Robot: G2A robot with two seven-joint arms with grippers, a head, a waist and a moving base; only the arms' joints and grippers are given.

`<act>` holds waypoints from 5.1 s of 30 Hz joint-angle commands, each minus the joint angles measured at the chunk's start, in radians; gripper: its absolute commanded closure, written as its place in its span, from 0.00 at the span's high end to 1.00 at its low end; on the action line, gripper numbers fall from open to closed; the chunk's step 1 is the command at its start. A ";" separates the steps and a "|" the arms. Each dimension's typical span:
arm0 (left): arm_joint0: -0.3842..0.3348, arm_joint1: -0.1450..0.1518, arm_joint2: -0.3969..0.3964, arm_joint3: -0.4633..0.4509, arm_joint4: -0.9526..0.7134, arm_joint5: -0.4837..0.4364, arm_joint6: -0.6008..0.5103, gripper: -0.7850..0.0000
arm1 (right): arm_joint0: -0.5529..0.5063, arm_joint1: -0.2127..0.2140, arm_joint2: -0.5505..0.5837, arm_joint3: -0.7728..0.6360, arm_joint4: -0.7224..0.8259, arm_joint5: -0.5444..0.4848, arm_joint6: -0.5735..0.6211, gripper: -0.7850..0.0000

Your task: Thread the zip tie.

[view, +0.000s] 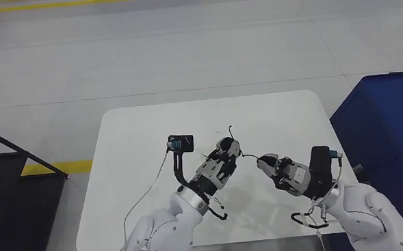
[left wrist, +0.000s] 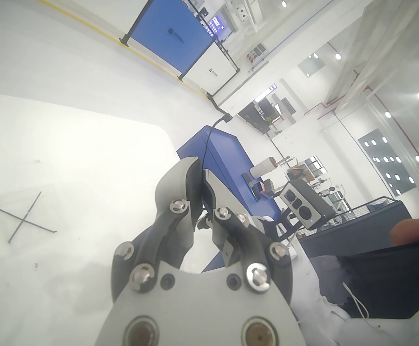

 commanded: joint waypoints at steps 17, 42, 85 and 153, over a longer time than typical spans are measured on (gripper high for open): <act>-0.016 -0.007 0.026 0.025 0.026 0.045 -0.001 0.00 | -0.024 -0.018 -0.013 -0.018 -0.431 0.080 -0.273 0.00; 0.021 -0.004 0.038 -0.014 0.110 -0.014 0.039 0.00 | 0.019 0.041 -0.040 0.036 0.562 -0.097 0.352 0.00; 0.057 0.001 0.010 -0.026 0.087 -0.098 0.061 0.00 | 0.057 0.061 -0.039 0.095 0.819 -0.100 0.541 0.00; 0.038 -0.007 -0.008 -0.012 -0.056 -0.007 -0.007 0.00 | 0.049 0.053 -0.026 0.068 0.745 -0.085 0.446 0.00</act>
